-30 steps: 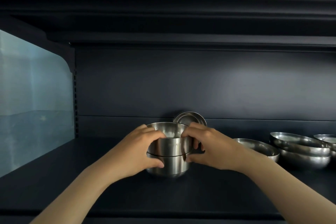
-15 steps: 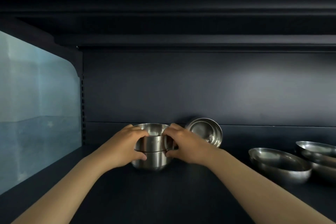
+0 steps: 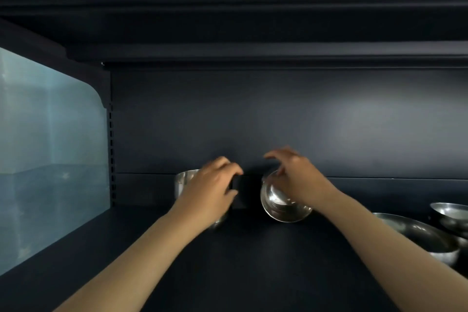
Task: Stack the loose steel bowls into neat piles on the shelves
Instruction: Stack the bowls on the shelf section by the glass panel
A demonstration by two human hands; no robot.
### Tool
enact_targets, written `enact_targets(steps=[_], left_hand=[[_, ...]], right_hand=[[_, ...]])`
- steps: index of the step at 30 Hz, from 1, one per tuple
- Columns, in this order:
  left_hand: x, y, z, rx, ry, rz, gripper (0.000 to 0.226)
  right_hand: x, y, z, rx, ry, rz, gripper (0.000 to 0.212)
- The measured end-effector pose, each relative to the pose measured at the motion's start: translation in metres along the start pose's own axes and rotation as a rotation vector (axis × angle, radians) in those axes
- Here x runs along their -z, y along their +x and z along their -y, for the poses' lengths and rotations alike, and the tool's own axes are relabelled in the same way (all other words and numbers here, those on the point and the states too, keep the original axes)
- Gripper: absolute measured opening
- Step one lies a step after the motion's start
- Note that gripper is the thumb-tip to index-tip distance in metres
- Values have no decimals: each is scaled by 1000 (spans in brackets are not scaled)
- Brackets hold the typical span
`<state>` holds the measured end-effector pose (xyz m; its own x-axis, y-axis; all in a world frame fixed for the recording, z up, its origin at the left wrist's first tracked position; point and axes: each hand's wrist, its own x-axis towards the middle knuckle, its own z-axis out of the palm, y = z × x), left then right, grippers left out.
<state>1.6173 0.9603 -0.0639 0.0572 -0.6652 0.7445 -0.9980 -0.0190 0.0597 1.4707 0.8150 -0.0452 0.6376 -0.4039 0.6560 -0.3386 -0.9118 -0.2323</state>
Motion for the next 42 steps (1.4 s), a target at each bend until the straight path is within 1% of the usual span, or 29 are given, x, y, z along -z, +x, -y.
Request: enact_targets(steps=[3, 6, 8, 10, 12, 15, 17, 18, 21, 23, 29, 31, 34, 37, 40, 42], left_hand=[[-30, 25, -36, 97, -113, 95, 27], [-67, 34, -49, 150, -64, 163, 31], [-85, 33, -49, 144, 37, 225, 38], [-97, 28, -48, 121, 114, 283, 42], [-106, 24, -49, 113, 144, 291, 42], [-113, 22, -47, 115, 149, 225, 44], [-116, 21, -42, 138, 138, 215, 49], [-118, 20, -39, 163, 128, 241, 53], [-125, 19, -28, 220, 70, 388, 67], [-129, 21, -23, 204, 48, 416, 70], [-132, 22, -16, 141, 87, 364, 65], [-132, 22, -16, 114, 121, 334, 57], [-127, 25, -17, 61, 233, 283, 44], [-117, 28, -20, 4, 308, 283, 34], [-96, 30, -26, -64, 235, 316, 27], [-74, 33, -29, -80, 153, 342, 24]], right_hand=[[11, -10, -30, -194, -105, -98, 34], [0, -17, -47, -295, -205, -74, 35], [-7, -19, -54, -327, -264, -7, 37], [-12, -21, -58, -361, -263, 56, 37], [-17, -22, -61, -385, -236, 100, 37], [-21, -23, -66, -408, -212, 125, 32], [-21, -24, -69, -418, -208, 123, 31], [-22, -25, -71, -424, -208, 121, 31], [-22, -26, -72, -437, -210, 116, 34], [-22, -26, -72, -435, -217, 115, 34], [-21, -28, -71, -408, -247, 105, 37], [-21, -28, -70, -402, -254, 95, 36], [-18, -28, -69, -397, -273, 76, 36], [-14, -30, -69, -402, -297, 56, 34], [-5, -30, -67, -396, -325, 21, 34], [4, -29, -62, -380, -325, -10, 35]])
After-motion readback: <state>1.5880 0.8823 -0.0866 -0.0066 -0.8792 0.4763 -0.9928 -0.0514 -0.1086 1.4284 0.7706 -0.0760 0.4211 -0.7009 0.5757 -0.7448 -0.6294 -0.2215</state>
